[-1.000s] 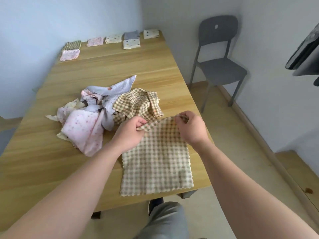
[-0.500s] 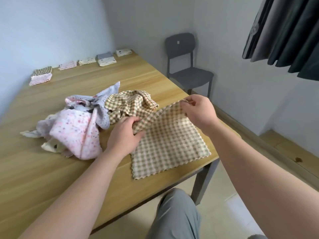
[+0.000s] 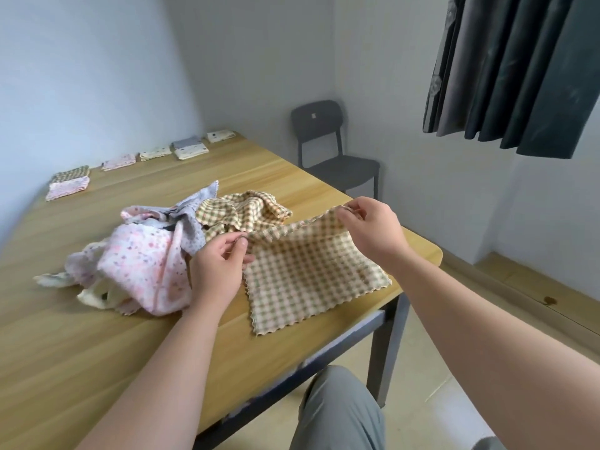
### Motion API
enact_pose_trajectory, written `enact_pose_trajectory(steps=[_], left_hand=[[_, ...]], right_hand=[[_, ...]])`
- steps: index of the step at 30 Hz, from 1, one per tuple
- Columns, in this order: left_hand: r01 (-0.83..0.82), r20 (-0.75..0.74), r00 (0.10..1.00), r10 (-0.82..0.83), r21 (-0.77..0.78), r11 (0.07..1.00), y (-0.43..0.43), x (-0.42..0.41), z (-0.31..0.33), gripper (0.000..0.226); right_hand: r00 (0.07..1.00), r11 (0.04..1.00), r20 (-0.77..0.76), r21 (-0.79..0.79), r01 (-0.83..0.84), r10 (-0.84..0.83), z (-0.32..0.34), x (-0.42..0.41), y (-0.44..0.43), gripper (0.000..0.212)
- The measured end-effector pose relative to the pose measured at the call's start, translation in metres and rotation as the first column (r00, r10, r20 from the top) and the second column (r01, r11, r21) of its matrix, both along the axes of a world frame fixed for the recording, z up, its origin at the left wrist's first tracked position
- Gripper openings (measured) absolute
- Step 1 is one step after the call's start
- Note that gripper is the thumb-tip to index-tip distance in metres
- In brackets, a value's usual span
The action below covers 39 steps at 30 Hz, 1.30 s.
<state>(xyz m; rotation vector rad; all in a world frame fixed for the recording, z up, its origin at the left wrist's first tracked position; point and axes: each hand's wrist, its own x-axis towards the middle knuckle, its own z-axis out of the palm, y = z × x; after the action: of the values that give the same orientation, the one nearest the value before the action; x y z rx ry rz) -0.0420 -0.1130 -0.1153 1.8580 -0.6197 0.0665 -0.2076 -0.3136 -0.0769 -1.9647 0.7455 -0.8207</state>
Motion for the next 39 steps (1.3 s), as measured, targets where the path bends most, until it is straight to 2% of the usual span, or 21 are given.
enact_pose_trajectory(steps=[3, 6, 9, 13, 17, 24, 31, 33, 35, 37, 39], left_hand=[[0.000, -0.218, 0.975, -0.049, -0.220, 0.976, -0.006, 0.005, 0.003, 0.018], [-0.024, -0.262, 0.963, -0.059, -0.304, 0.952, -0.011, 0.015, 0.004, 0.013], [-0.026, -0.253, 0.966, -0.057, -0.313, 0.950, -0.011, 0.019, 0.001, 0.003], [0.024, -0.270, 0.957, -0.109, -0.300, 0.954, -0.009, 0.020, -0.001, 0.023], [0.038, -0.317, 0.937, -0.149, -0.329, 0.943, -0.004, 0.023, 0.001, 0.034], [0.047, -0.323, 0.938, -0.123, -0.233, 0.971, 0.001, 0.024, -0.002, 0.046], [0.017, -0.388, 0.913, -0.127, -0.276, 0.961, 0.001, 0.023, 0.000, 0.031], [0.035, -0.236, 0.970, -0.061, -0.114, 0.993, 0.003, 0.020, 0.001, 0.025], [0.056, 0.054, 0.997, -0.063, 0.131, 0.990, 0.007, 0.017, 0.001, 0.021], [0.059, 0.294, 0.945, -0.142, 0.275, 0.960, 0.006, 0.010, 0.002, 0.015], [0.077, 0.403, 0.889, -0.217, 0.335, 0.939, 0.002, 0.003, 0.004, 0.012]], right_hand=[[1.000, 1.000, -0.005, -0.009, -0.006, 0.006, 0.002, 0.006, -0.004, 0.020], [1.000, 0.999, 0.021, -0.035, -0.014, 0.014, 0.004, 0.011, -0.007, 0.018], [0.999, 0.994, 0.049, -0.109, -0.013, 0.018, -0.001, 0.012, -0.005, 0.012], [0.996, 0.973, 0.033, -0.221, -0.070, 0.079, -0.021, 0.008, 0.000, 0.007], [0.992, 0.924, -0.017, -0.364, -0.120, 0.122, -0.040, 0.002, -0.002, 0.010], [0.991, 0.938, -0.027, -0.318, -0.135, 0.133, -0.044, -0.005, -0.005, 0.010], [0.975, 0.899, -0.113, -0.376, -0.222, 0.194, -0.046, -0.004, -0.003, 0.012], [0.972, 0.897, -0.123, -0.378, -0.230, 0.198, -0.047, -0.004, -0.003, 0.012], [0.972, 0.904, -0.135, -0.359, -0.230, 0.193, -0.048, -0.003, -0.005, 0.011], [0.974, 0.906, -0.139, -0.361, -0.219, 0.179, -0.049, -0.002, -0.007, 0.009], [0.976, 0.901, -0.140, -0.379, -0.210, 0.169, -0.050, -0.001, -0.008, 0.006]])
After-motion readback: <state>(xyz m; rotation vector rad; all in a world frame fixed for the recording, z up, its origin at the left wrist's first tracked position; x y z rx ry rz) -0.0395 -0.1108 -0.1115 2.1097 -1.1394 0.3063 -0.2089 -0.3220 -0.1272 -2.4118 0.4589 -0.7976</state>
